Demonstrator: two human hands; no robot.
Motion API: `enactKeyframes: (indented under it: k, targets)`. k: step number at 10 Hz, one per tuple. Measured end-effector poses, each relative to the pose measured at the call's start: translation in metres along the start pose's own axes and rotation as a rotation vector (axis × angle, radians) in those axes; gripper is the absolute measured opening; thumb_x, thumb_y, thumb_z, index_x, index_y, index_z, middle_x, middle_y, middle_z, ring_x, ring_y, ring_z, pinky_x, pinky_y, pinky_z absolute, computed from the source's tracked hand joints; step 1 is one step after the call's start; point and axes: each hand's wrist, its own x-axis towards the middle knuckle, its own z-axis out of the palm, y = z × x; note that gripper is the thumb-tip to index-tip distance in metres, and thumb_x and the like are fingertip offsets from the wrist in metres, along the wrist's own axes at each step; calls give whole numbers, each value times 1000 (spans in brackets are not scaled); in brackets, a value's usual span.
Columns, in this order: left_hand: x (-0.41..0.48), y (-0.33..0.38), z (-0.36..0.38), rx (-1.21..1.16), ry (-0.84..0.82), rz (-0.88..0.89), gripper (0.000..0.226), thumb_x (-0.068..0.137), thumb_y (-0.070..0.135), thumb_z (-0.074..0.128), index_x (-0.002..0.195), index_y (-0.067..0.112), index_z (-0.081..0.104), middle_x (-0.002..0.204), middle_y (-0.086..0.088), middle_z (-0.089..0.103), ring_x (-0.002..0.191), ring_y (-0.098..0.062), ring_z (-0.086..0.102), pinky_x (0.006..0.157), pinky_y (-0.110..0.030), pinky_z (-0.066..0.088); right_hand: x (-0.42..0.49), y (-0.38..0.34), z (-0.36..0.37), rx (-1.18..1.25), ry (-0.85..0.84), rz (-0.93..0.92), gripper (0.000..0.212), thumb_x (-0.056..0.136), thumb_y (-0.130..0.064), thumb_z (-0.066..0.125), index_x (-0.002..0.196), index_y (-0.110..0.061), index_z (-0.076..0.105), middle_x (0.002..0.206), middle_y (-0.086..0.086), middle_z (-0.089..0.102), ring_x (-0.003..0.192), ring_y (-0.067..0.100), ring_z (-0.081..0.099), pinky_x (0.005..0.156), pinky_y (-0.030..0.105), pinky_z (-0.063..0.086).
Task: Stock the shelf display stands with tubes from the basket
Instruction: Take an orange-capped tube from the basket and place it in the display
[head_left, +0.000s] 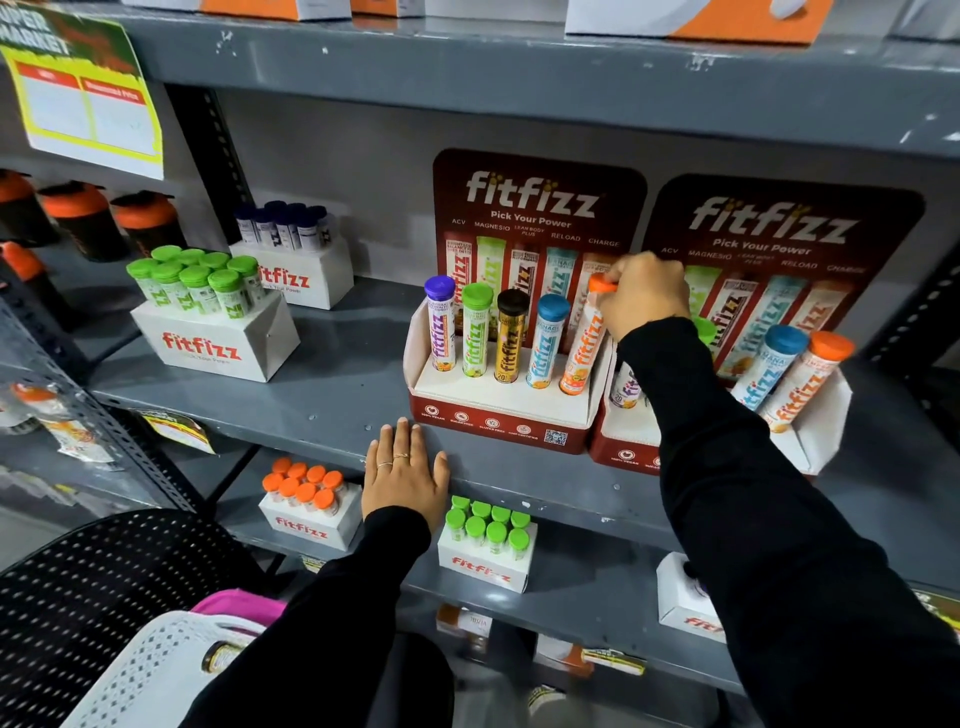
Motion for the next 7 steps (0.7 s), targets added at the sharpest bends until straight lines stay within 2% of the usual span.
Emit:
enactKeyframes:
  k: [1, 2, 5, 6, 7]
  targets:
    - [0, 0, 0, 3, 2, -1, 60, 97, 45, 13, 147, 11, 6, 157, -6, 2, 144, -23, -3, 118, -36, -3, -1, 1, 6, 10, -19, -19, 16, 90, 0, 62, 104, 0, 71, 112, 19, 68, 100, 35, 66, 91, 39, 57]
    - [0, 0, 0, 9, 2, -2, 60, 97, 45, 13, 147, 11, 6, 157, -7, 2, 144, -23, -2, 117, -36, -3, -9, 1, 17, 11, -57, -42, 21, 91, -3, 62, 111, -3, 68, 114, 20, 66, 102, 36, 65, 92, 43, 57]
    - [0, 1, 1, 12, 20, -5, 61, 97, 45, 12, 147, 11, 6, 157, -6, 3, 144, -23, -2, 117, -35, -3, -19, 1, 18, -18, -22, -102, 22, 90, -1, 59, 110, -3, 66, 108, 20, 69, 101, 37, 64, 90, 43, 56]
    - [1, 0, 2, 23, 26, 1, 61, 97, 46, 11, 147, 11, 6, 157, -7, 3, 144, -23, -2, 117, -36, -3, -27, -3, 22, -58, 52, -176, 30, 89, 1, 56, 117, -3, 64, 119, 17, 65, 113, 36, 56, 97, 38, 48]
    - [2, -2, 6, 13, 51, 7, 70, 91, 52, 2, 147, 10, 12, 157, -8, 9, 144, -24, 3, 117, -37, 0, -41, -18, 27, -56, 136, -276, 34, 89, -3, 56, 123, -4, 62, 132, 13, 60, 131, 35, 40, 108, 36, 35]
